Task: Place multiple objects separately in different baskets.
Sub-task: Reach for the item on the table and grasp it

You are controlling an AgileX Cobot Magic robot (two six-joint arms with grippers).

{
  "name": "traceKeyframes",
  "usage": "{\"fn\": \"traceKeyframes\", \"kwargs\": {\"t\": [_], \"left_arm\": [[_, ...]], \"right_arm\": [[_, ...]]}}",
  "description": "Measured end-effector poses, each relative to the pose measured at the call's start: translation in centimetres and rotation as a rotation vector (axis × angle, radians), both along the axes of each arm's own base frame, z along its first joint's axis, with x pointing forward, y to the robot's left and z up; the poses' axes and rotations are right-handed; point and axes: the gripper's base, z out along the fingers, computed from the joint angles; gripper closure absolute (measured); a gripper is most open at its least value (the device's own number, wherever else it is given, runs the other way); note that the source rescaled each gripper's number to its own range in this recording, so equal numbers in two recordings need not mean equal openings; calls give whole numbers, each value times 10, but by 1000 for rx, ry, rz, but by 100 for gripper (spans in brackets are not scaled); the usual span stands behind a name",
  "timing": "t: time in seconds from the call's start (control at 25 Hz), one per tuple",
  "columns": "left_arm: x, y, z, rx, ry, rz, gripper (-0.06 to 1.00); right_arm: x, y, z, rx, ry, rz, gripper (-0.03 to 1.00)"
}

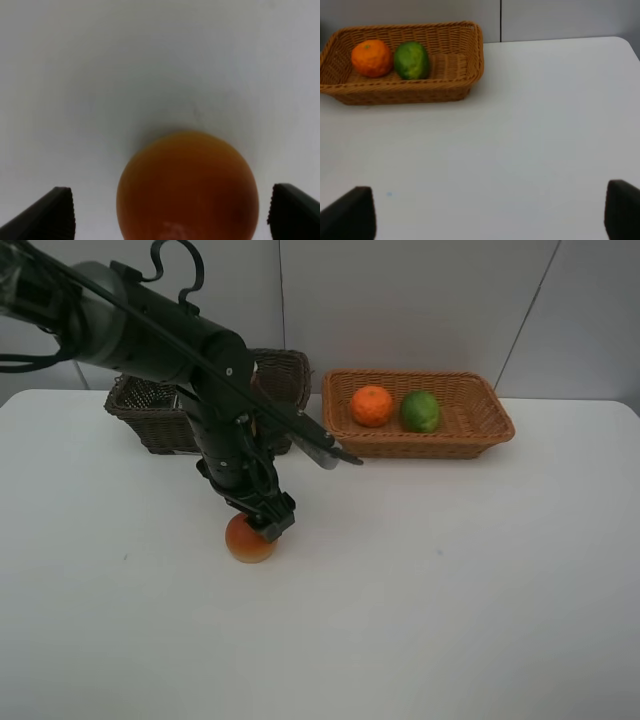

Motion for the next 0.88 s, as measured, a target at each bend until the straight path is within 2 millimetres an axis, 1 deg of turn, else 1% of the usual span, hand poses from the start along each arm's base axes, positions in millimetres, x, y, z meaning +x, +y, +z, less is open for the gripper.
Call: {"fn": "traceKeyframes", "kwargs": {"t": [0.52, 0.88], "left_arm": [[0, 0, -1, 2, 1, -10, -6], [-2, -3, -24, 47, 47, -58, -6]], "right_arm": [[0, 0, 0, 0, 0, 0, -3], [0, 0, 0, 0, 0, 0, -3]]}}
